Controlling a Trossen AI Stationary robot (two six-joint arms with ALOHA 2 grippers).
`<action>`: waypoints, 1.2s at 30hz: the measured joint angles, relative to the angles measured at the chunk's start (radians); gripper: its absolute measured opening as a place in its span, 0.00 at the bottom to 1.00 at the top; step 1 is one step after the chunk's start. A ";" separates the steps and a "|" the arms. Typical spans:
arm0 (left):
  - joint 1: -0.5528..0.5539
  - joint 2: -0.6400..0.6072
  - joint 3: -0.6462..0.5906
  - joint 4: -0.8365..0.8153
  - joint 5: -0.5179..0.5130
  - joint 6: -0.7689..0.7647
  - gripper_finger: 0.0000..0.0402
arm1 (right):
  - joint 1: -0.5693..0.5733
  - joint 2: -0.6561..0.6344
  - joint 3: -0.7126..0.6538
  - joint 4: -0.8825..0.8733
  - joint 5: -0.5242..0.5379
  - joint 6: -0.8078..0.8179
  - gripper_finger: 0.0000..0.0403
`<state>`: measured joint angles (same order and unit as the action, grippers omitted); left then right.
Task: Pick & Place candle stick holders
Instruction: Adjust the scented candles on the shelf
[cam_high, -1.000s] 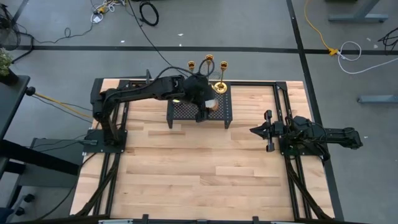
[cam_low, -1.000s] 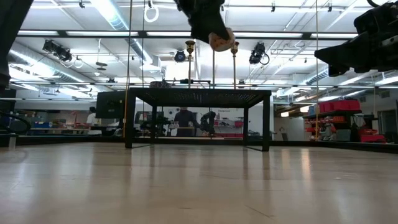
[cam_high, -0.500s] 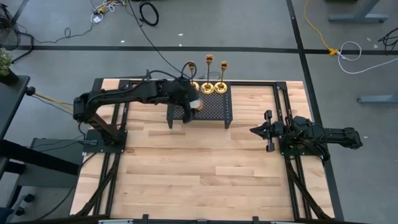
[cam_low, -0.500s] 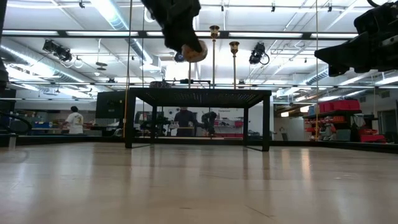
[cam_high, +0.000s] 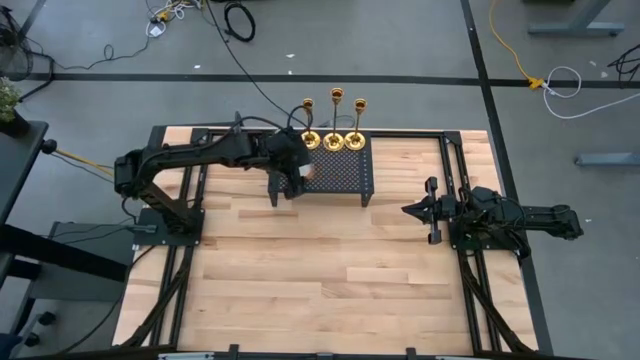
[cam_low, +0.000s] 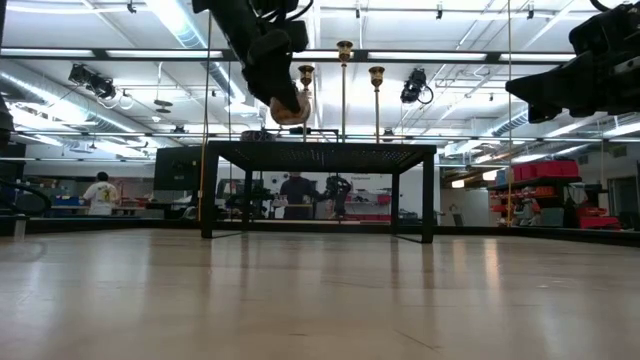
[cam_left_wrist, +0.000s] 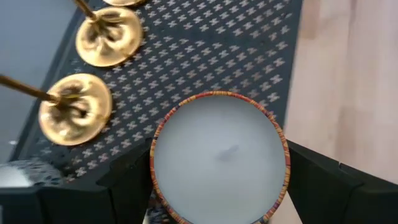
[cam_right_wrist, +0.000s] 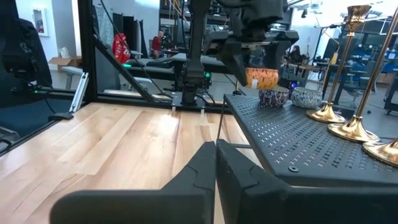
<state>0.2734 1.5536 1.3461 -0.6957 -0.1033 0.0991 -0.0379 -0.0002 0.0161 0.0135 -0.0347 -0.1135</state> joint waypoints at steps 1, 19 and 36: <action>0.001 0.000 0.000 -0.003 -0.014 0.011 0.78 | 0.000 0.000 0.000 0.000 0.000 0.000 0.03; 0.013 0.031 0.002 -0.176 -0.157 0.043 0.78 | 0.000 0.000 0.000 0.000 0.000 0.000 0.03; -0.017 0.015 0.001 -0.166 -0.124 0.036 0.78 | 0.000 0.000 0.000 0.000 0.000 0.000 0.03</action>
<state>0.2562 1.5685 1.3468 -0.8613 -0.2277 0.1352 -0.0380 -0.0002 0.0159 0.0135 -0.0344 -0.1135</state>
